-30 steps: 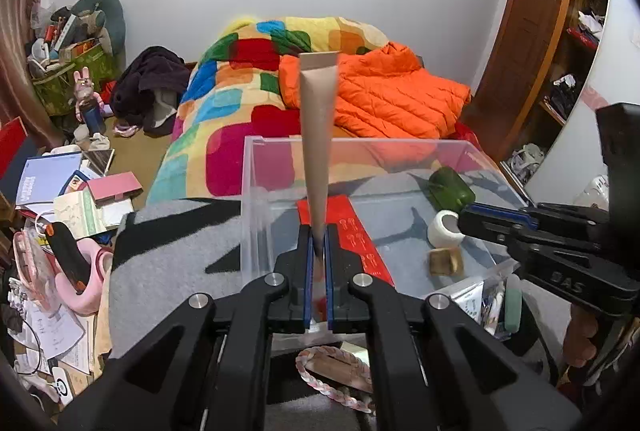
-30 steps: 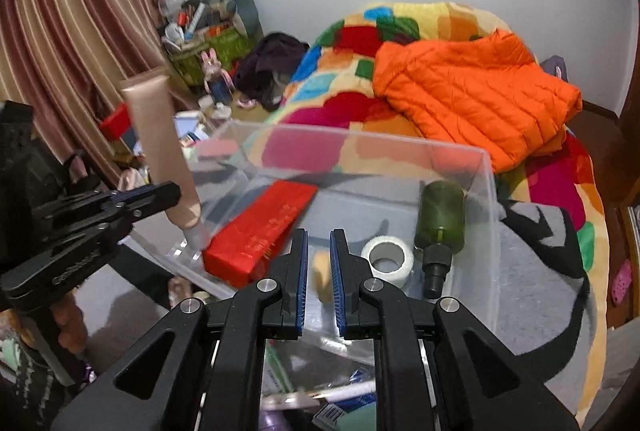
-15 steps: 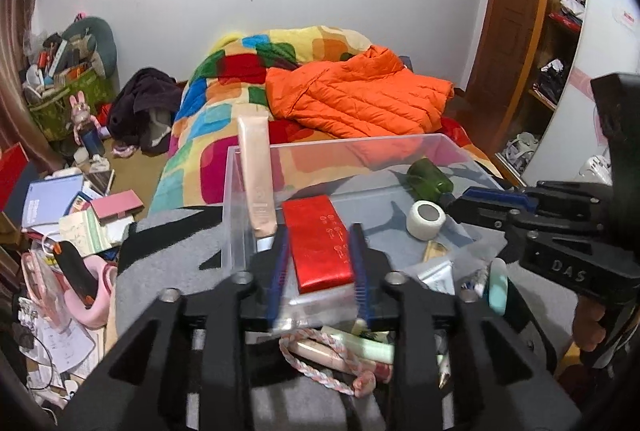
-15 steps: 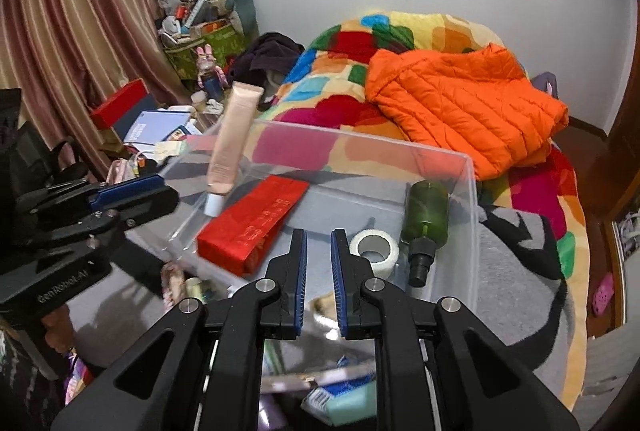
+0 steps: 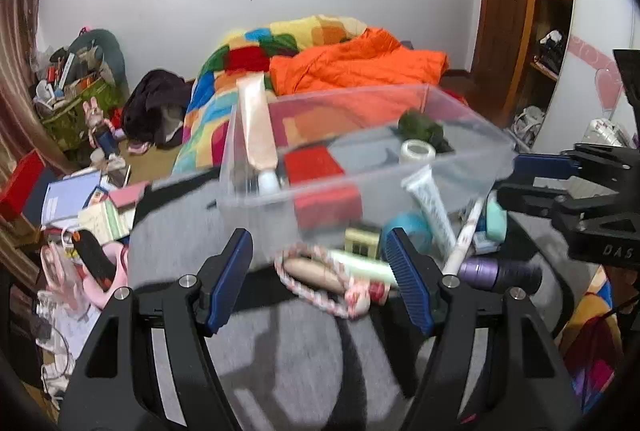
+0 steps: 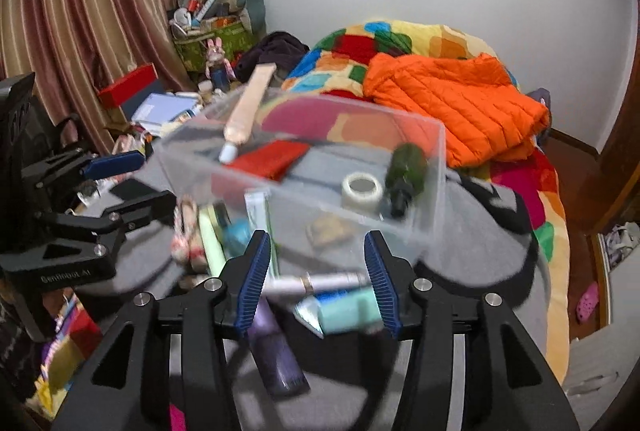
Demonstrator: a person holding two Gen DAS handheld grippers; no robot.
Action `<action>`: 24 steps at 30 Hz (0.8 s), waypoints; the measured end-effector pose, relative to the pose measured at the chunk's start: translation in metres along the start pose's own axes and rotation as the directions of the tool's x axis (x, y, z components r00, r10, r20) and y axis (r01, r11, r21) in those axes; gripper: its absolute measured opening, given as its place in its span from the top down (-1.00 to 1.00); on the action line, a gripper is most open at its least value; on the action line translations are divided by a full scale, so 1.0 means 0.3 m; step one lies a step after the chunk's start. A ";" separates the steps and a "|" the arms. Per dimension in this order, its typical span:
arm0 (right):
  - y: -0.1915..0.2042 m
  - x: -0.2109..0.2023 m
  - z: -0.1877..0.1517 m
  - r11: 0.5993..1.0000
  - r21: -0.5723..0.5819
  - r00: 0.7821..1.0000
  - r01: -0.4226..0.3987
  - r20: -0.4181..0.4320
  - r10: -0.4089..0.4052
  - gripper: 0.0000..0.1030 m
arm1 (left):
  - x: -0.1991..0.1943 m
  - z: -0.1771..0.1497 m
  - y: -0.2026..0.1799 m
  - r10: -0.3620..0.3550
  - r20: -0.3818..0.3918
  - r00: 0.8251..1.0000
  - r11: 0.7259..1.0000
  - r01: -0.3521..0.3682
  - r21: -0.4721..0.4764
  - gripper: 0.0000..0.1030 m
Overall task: Organize objects
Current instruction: 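Release the beige sponge into the box with the right tool, then grasp the braided rope with the left tool while the right tool grasps the mint-green bottle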
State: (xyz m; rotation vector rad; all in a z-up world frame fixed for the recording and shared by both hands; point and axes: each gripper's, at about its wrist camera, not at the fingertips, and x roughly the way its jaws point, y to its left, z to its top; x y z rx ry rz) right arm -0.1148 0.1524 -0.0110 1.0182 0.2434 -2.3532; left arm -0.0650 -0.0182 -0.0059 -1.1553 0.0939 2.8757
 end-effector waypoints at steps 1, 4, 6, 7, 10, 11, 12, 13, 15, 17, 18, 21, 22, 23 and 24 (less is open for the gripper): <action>-0.008 0.003 -0.016 1.000 0.009 1.000 0.007 -0.009 -0.007 0.12 | 0.006 -0.016 0.000 0.002 -0.009 1.000 1.000 -0.002 -0.003 -0.34; -0.038 0.018 -0.061 0.999 0.042 0.999 0.025 -0.048 -0.023 0.12 | 0.032 -0.057 0.002 -0.005 -0.045 0.999 1.000 0.004 -0.022 -0.34; -0.059 0.029 -0.086 0.997 0.069 0.997 0.029 -0.068 -0.024 0.12 | 0.049 -0.080 0.007 -0.015 -0.068 0.998 0.999 0.012 -0.036 -0.34; -0.068 0.038 -0.096 0.996 0.085 0.997 0.024 -0.079 -0.018 0.12 | 0.059 -0.091 0.007 -0.022 -0.083 0.996 0.999 0.018 -0.044 -0.34; -0.090 0.068 -0.114 0.992 0.128 0.994 0.000 -0.108 0.014 0.12 | 0.086 -0.114 0.001 -0.041 -0.121 0.992 0.998 0.034 -0.054 -0.34; -0.092 0.073 -0.119 0.990 0.138 0.994 0.001 -0.111 0.015 0.12 | 0.093 -0.116 -0.003 -0.036 -0.126 0.991 0.998 0.030 -0.051 -0.34; -0.097 0.080 -0.121 0.988 0.154 0.993 -0.008 -0.115 0.025 0.12 | 0.097 -0.117 -0.007 -0.032 -0.128 0.991 0.998 0.026 -0.048 -0.34; -0.097 0.085 -0.124 0.986 0.164 0.992 -0.020 -0.117 0.040 0.12 | 0.099 -0.117 -0.010 -0.031 -0.125 0.992 0.999 0.025 -0.047 -0.34; -0.096 0.101 -0.127 0.980 0.189 0.988 -0.060 -0.131 0.086 0.12 | 0.097 -0.108 -0.016 -0.027 -0.113 0.993 0.999 0.022 -0.046 -0.34; -0.081 0.109 -0.138 0.980 0.192 0.987 -0.059 -0.139 0.087 0.12 | 0.092 -0.105 -0.023 -0.011 -0.094 0.996 0.999 0.007 -0.043 -0.33; -0.074 0.110 -0.140 0.981 0.188 0.987 -0.047 -0.140 0.074 0.12 | 0.092 -0.107 -0.026 -0.013 -0.091 0.996 0.999 0.010 -0.042 -0.26; -0.081 0.111 -0.141 0.972 0.231 0.988 -0.045 -0.136 0.079 0.06 | 0.084 -0.117 -0.038 -0.043 -0.085 0.995 0.998 0.040 -0.038 -0.02; -0.090 0.111 -0.137 0.966 0.252 0.987 -0.054 -0.132 0.090 0.02 | 0.085 -0.123 -0.043 -0.048 -0.089 0.995 0.998 0.045 -0.034 0.09; -0.104 0.107 -0.136 0.957 0.285 0.987 -0.064 -0.123 0.102 -0.07 | 0.087 -0.127 -0.042 -0.052 -0.092 0.994 0.998 0.049 -0.033 0.14; -0.110 0.105 -0.134 0.951 0.302 0.988 -0.061 -0.117 0.100 -0.17 | 0.089 -0.134 -0.043 -0.059 -0.098 0.993 0.998 0.056 -0.032 0.25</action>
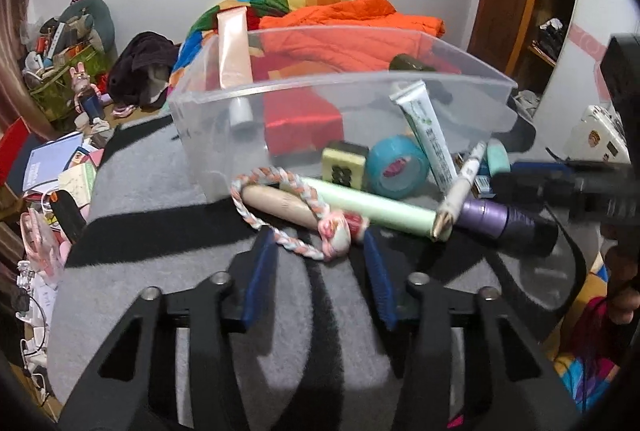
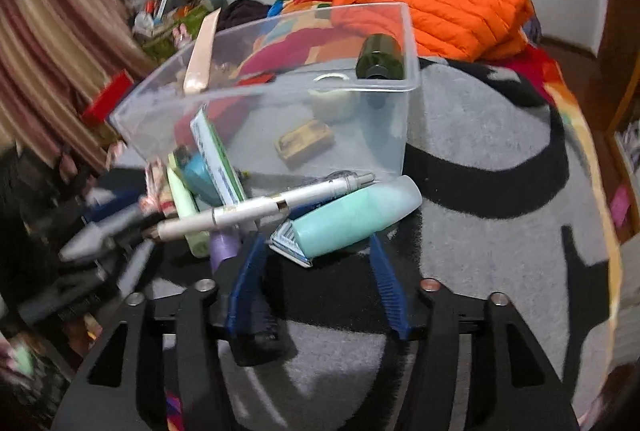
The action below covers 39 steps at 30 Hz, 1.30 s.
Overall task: Organize objects
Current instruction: 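Grasp the braided rope with the left tool while the right tool grasps the mint-green bottle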
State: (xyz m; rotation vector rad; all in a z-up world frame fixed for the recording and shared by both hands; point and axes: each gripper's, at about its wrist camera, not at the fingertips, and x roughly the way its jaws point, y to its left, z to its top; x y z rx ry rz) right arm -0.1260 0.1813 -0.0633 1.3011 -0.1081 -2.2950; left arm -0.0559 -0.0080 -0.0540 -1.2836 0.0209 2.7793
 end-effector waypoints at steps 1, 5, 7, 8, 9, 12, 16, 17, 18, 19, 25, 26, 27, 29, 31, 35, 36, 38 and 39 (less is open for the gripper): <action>-0.004 -0.004 0.005 1.000 0.009 1.000 0.009 0.009 -0.009 -0.22 | 0.005 -0.007 0.003 -0.005 -0.008 1.000 1.000 0.005 0.000 0.32; -0.029 -0.002 0.021 0.996 0.031 0.996 0.082 0.025 -0.083 -0.47 | -0.010 -0.030 0.010 0.005 0.012 1.000 1.000 -0.005 0.008 0.41; -0.043 0.014 0.028 0.995 0.049 0.996 0.091 0.011 -0.092 -0.47 | -0.019 -0.036 0.014 0.009 0.015 1.000 1.000 -0.009 0.007 0.42; -0.051 0.022 0.027 0.993 0.061 0.995 0.100 0.009 -0.101 -0.47 | -0.023 -0.039 0.018 0.013 0.016 1.000 1.000 -0.013 0.004 0.42; -0.054 0.022 0.023 0.992 0.061 0.993 0.113 0.020 -0.114 -0.45 | -0.027 -0.040 0.021 0.014 0.016 1.000 1.000 -0.014 0.003 0.42; -0.051 0.008 0.015 0.989 0.036 0.989 0.145 0.033 -0.146 -0.30 | -0.039 -0.045 0.024 0.004 0.014 1.000 1.000 -0.004 0.004 0.42; -0.076 -0.005 0.006 0.985 0.024 0.985 0.168 0.034 -0.169 0.09 | -0.038 -0.029 0.019 -0.013 0.013 1.000 1.000 0.013 0.010 0.41; -0.087 -0.010 0.003 0.985 0.026 0.984 0.172 0.033 -0.173 0.24 | -0.033 -0.022 0.018 -0.013 0.012 1.000 1.000 0.013 0.009 0.41; -0.095 -0.013 0.001 0.984 0.029 0.984 0.175 0.032 -0.176 0.32 | -0.025 -0.015 0.018 -0.011 0.009 1.000 1.000 0.011 0.006 0.41; -0.106 -0.021 -0.004 0.984 0.034 0.984 0.176 0.033 -0.177 0.32 | -0.017 -0.009 0.019 -0.011 0.006 1.000 1.000 0.011 0.000 0.41; -0.120 -0.053 -0.013 0.976 0.019 0.975 0.216 0.042 -0.217 0.26 | -0.002 0.022 0.025 -0.035 0.013 0.999 0.999 0.035 -0.026 0.41; -0.118 -0.051 -0.002 0.977 0.011 0.976 0.211 0.044 -0.212 0.25 | -0.002 0.024 0.023 -0.040 0.015 0.999 0.999 0.040 -0.027 0.41; -0.117 -0.047 0.004 0.978 0.007 0.977 0.209 0.044 -0.209 0.21 | -0.002 0.024 0.022 -0.043 0.017 0.999 0.999 0.043 -0.028 0.43; -0.112 -0.029 0.027 0.979 -0.008 0.978 0.205 0.047 -0.204 0.18 | -0.002 0.019 0.018 -0.051 0.017 0.999 0.998 0.051 -0.029 0.55; -0.108 -0.002 0.042 0.978 -0.017 0.978 0.207 0.034 -0.207 0.18 | 0.002 0.010 0.014 -0.051 0.008 0.999 0.998 0.052 -0.026 0.75; -0.097 0.032 0.047 0.972 -0.044 0.972 0.232 0.044 -0.230 0.19 | -0.015 -0.008 0.021 -0.055 0.022 0.998 0.998 0.056 -0.039 0.77; -0.093 0.031 0.043 0.972 -0.050 0.973 0.230 0.049 -0.227 0.31 | -0.022 -0.012 0.024 -0.049 0.027 0.998 0.998 0.050 -0.042 0.78; -0.085 0.023 0.035 0.973 -0.060 0.974 0.224 0.055 -0.221 0.54 | -0.036 -0.016 0.036 -0.044 0.036 0.998 0.997 0.046 -0.055 0.79; -0.083 0.020 0.033 0.971 -0.062 0.972 0.231 0.058 -0.228 0.56 | -0.044 -0.018 0.045 -0.046 0.040 0.998 0.997 0.049 -0.067 0.79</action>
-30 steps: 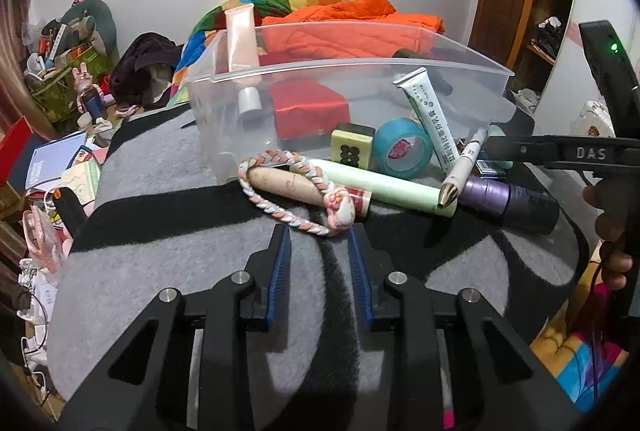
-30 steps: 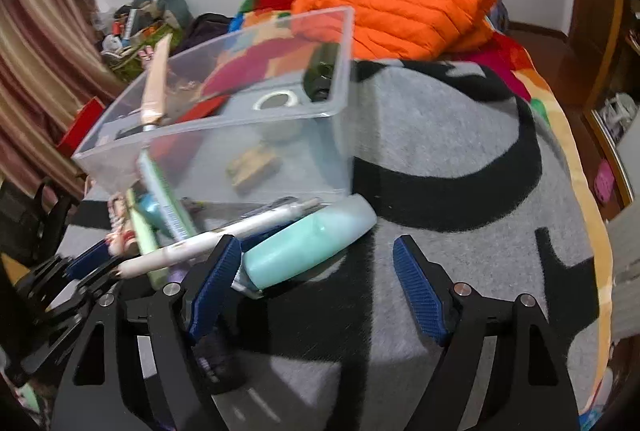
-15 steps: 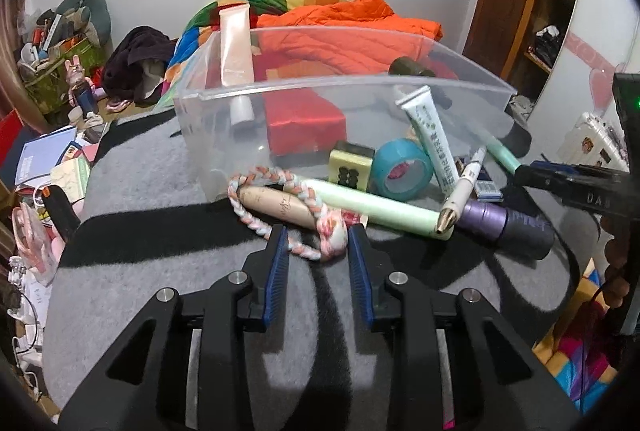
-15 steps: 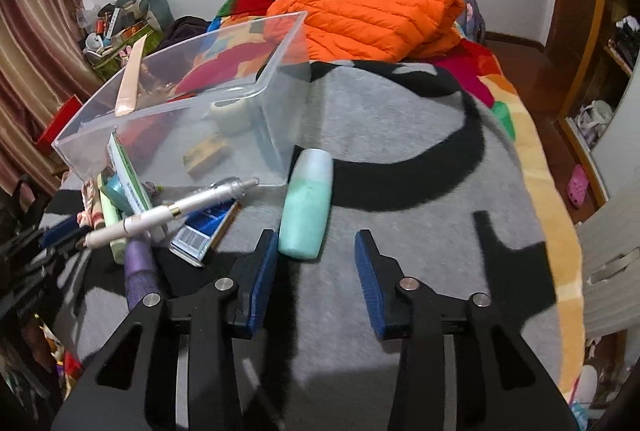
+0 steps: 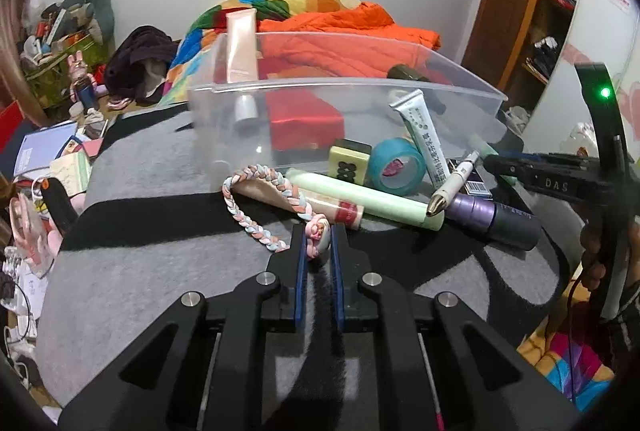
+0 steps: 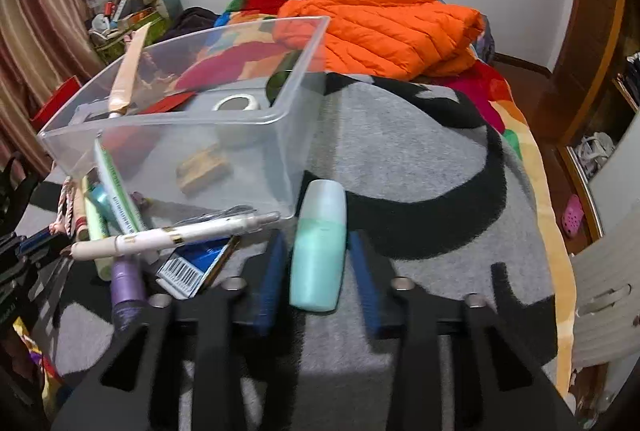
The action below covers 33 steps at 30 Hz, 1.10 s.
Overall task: Organize objects
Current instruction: 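Grasp the braided rope with the left tool while the right tool grasps the mint-green bottle, then lower the rope and mint-green bottle into the box and open both tools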
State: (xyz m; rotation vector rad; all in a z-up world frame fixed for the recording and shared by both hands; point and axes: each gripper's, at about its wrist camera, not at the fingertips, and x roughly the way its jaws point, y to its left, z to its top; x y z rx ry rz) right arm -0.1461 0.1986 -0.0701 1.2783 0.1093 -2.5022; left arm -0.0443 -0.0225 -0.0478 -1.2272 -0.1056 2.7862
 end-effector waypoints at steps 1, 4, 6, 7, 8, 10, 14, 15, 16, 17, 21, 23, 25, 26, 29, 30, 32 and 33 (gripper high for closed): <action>0.003 -0.009 -0.006 1.000 -0.003 1.000 0.022 0.011 -0.022 0.56 | -0.007 0.000 0.006 -0.003 0.004 1.000 1.000 0.003 -0.008 0.79; -0.005 -0.023 -0.020 0.999 0.005 0.999 0.037 0.017 -0.037 0.56 | -0.037 0.002 0.028 0.007 0.025 1.000 0.999 -0.006 -0.037 0.79; -0.015 -0.040 -0.024 0.999 0.017 0.999 0.035 0.026 -0.035 0.56 | -0.058 0.008 0.043 0.007 0.041 0.999 0.998 -0.005 -0.056 0.79; -0.019 -0.054 -0.024 0.999 0.024 0.999 0.032 0.035 -0.033 0.56 | -0.070 0.012 0.050 0.006 0.050 0.999 0.998 -0.003 -0.062 0.79; -0.024 -0.074 -0.022 0.999 0.032 0.998 0.028 0.048 -0.029 0.56 | -0.083 0.016 0.055 0.007 0.062 0.998 0.998 -0.002 -0.067 0.79; -0.031 -0.110 -0.015 0.999 0.045 0.997 0.017 0.074 -0.020 0.56 | -0.108 0.033 0.060 0.006 0.083 0.997 0.997 0.000 -0.073 0.79; -0.035 -0.197 0.009 0.998 0.055 0.990 -0.008 0.144 0.000 0.56 | -0.159 0.074 0.055 0.010 0.139 0.990 0.998 -0.002 -0.061 0.79; -0.030 -0.211 0.015 0.999 0.053 0.988 -0.012 0.154 0.004 0.56 | -0.168 0.087 0.052 0.012 0.153 0.988 0.998 -0.003 -0.057 0.79; -0.026 -0.228 0.024 0.999 0.048 0.986 -0.019 0.168 0.011 0.56 | -0.178 0.107 0.049 0.014 0.168 0.986 0.999 -0.005 -0.052 0.79; -0.018 -0.245 0.036 0.999 0.040 0.983 -0.026 0.184 0.018 0.56 | -0.184 0.121 0.048 0.016 0.180 0.984 0.999 -0.007 -0.050 0.79; 0.021 -0.279 0.100 0.998 -0.001 0.972 -0.066 0.224 0.064 0.56 | -0.187 0.193 0.036 0.028 0.220 0.975 0.999 -0.022 -0.030 0.79; 0.046 -0.279 0.128 0.997 -0.020 0.969 -0.069 0.237 0.071 0.56 | -0.169 0.229 0.041 0.033 0.222 0.975 0.999 -0.028 -0.026 0.79; 0.074 -0.273 0.156 0.997 -0.045 0.967 -0.065 0.245 0.074 0.56 | -0.145 0.255 0.046 0.025 0.212 0.977 0.999 -0.019 -0.029 0.79; 0.091 -0.265 0.172 0.996 -0.060 0.966 -0.064 0.247 0.077 0.56 | -0.127 0.268 0.048 0.024 0.203 0.979 0.999 -0.019 -0.030 0.79; 0.128 -0.227 0.212 0.993 -0.088 0.967 -0.083 0.234 0.102 0.56 | -0.073 0.305 0.052 0.027 0.174 0.984 0.999 -0.022 -0.028 0.79; 0.136 -0.214 0.223 0.992 -0.094 0.967 -0.089 0.229 0.109 0.56 | -0.057 0.314 0.053 0.027 0.164 0.986 0.999 -0.023 -0.027 0.79; 0.151 -0.177 0.249 0.991 -0.091 0.969 -0.093 0.221 0.111 0.56 | -0.018 0.329 0.053 0.017 0.139 0.990 1.000 -0.014 -0.022 0.79; 0.153 -0.160 0.260 0.991 -0.086 0.970 -0.098 0.212 0.115 0.56 | 0.005 0.338 0.052 0.014 0.122 0.992 1.000 -0.012 -0.020 0.79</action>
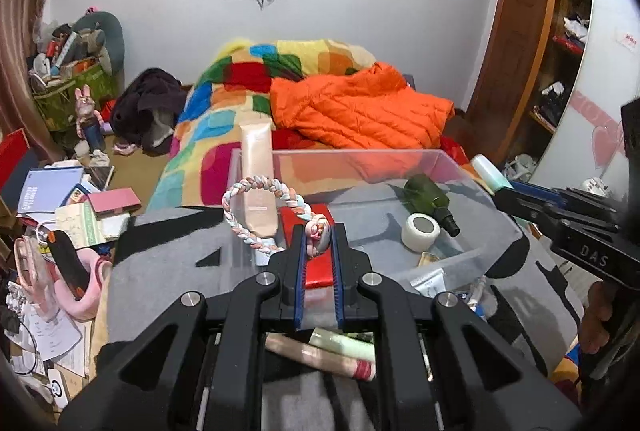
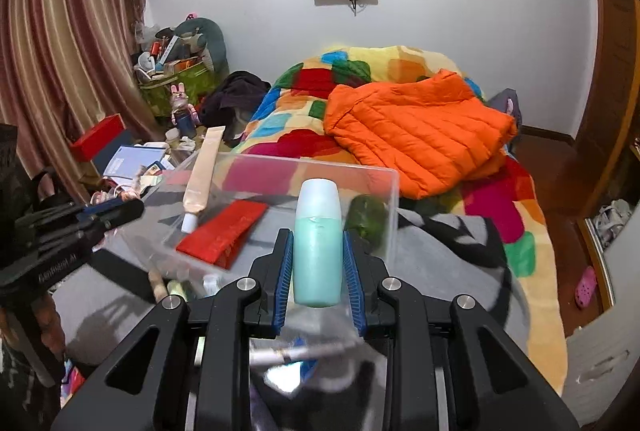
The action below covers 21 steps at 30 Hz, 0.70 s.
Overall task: Organize objects
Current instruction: 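Lower the rope and mint-green bottle into the box and open both tools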
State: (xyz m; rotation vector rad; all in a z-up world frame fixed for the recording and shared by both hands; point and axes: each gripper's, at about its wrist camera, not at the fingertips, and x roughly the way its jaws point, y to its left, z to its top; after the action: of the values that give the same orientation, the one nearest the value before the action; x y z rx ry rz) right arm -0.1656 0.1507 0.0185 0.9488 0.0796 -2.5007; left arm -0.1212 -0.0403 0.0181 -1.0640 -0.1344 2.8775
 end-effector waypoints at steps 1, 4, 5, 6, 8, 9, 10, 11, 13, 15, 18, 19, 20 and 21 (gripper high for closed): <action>-0.003 0.019 0.004 1.000 0.009 1.000 -0.011 -0.009 0.011 0.56 | 0.014 0.003 0.000 -0.003 -0.010 1.000 1.000 0.003 0.001 0.79; -0.005 0.088 0.025 0.999 0.028 0.998 -0.029 -0.050 0.030 0.56 | 0.063 0.009 -0.001 -0.018 -0.051 0.999 1.000 0.018 -0.004 0.79; -0.003 0.105 0.026 0.999 0.027 0.998 -0.030 -0.061 0.032 0.56 | 0.077 0.008 -0.001 -0.027 -0.063 0.998 1.000 0.026 -0.007 0.79; 0.000 0.123 0.026 0.999 0.025 0.997 -0.031 -0.073 0.033 0.56 | 0.091 0.008 -0.002 -0.038 -0.076 0.996 0.999 0.037 -0.009 0.79; 0.010 0.164 0.022 0.999 0.013 0.994 -0.035 -0.102 0.036 0.56 | 0.113 0.007 -0.005 -0.047 -0.099 0.994 0.999 0.047 -0.009 0.79; 0.019 0.182 0.022 0.999 0.008 0.993 -0.034 -0.115 0.034 0.56 | 0.123 0.005 -0.007 -0.052 -0.108 0.993 0.999 0.051 -0.009 0.79; 0.028 0.203 0.016 1.000 -0.001 0.991 -0.030 -0.131 0.030 0.56 | 0.127 0.001 -0.008 -0.055 -0.112 0.992 0.998 0.054 -0.007 0.79; 0.032 0.212 0.011 1.000 -0.005 0.990 -0.028 -0.137 0.027 0.56 | 0.130 -0.002 -0.012 -0.056 -0.116 0.992 0.998 0.056 -0.005 0.79; 0.041 0.227 0.001 1.000 -0.008 0.989 -0.020 -0.144 0.019 0.56 | 0.128 -0.005 -0.018 -0.054 -0.113 0.992 0.998 0.055 0.004 0.78; 0.050 0.236 -0.008 1.000 -0.016 0.987 -0.022 -0.158 0.019 0.56 | 0.122 -0.008 -0.024 -0.057 -0.112 0.992 0.998 0.059 0.013 0.77; 0.063 0.229 -0.019 0.999 -0.038 0.987 -0.007 -0.159 0.001 0.56 | 0.109 -0.010 -0.030 -0.063 -0.107 0.992 0.998 0.065 0.019 0.61; 0.066 0.225 -0.017 0.999 -0.045 0.988 -0.001 -0.157 -0.006 0.56 | 0.103 -0.011 -0.033 -0.061 -0.101 0.993 0.998 0.064 0.022 0.54; 0.071 0.216 -0.016 0.998 -0.057 0.988 0.000 -0.156 -0.009 0.55 | 0.096 -0.012 -0.036 -0.059 -0.095 0.994 0.998 0.062 0.025 0.50; 0.072 0.208 -0.015 0.998 -0.062 0.988 -0.004 -0.154 -0.006 0.54 | 0.089 -0.013 -0.040 -0.055 -0.090 0.994 0.998 0.058 0.030 0.44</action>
State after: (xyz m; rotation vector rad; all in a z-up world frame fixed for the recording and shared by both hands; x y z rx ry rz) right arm -0.1941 0.1074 -0.0226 1.1150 0.2054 -2.4076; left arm -0.1383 -0.0255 -0.0009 -1.1614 -0.1107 2.7665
